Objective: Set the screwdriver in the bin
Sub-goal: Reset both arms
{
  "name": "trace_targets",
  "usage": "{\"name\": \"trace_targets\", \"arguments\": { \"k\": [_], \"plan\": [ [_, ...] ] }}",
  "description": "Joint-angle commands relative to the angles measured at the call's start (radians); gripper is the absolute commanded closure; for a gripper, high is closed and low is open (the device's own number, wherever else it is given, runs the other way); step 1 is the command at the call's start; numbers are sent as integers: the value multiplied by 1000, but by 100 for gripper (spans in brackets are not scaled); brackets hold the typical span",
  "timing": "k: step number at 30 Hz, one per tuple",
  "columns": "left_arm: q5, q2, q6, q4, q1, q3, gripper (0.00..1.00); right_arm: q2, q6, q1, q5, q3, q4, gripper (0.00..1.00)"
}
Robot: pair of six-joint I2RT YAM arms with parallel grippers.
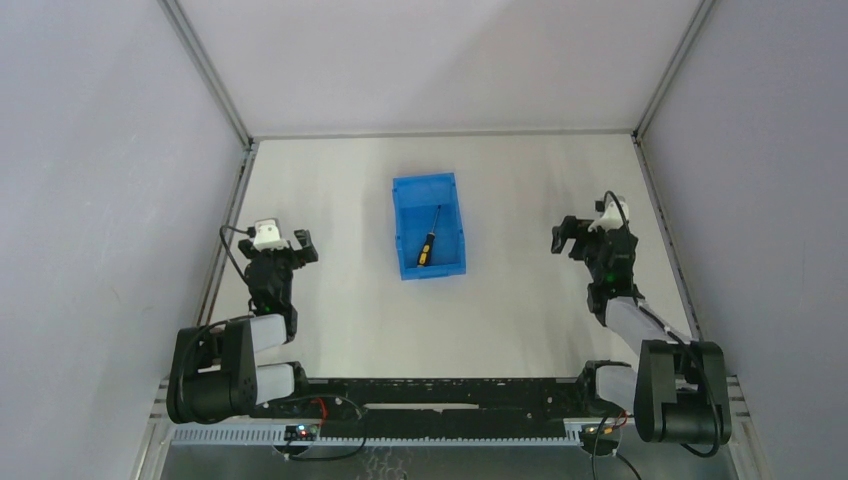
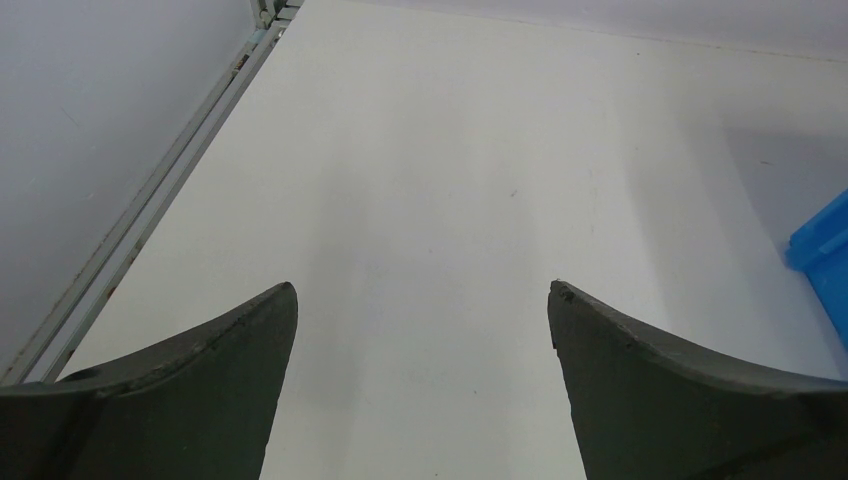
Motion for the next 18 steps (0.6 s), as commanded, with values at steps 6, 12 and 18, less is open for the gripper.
{"name": "trace_targets", "arguments": {
  "k": [6, 12, 18],
  "plan": [
    [-2, -8, 14, 55, -5, 12, 0, 27, -28, -5, -30, -145, 338, 4],
    [-2, -8, 14, 55, -4, 10, 0, 79, -34, 5, -17, -199, 467, 4],
    [-2, -8, 15, 55, -5, 12, 0, 149, -46, 11, -33, -195, 519, 4]
  ]
}}
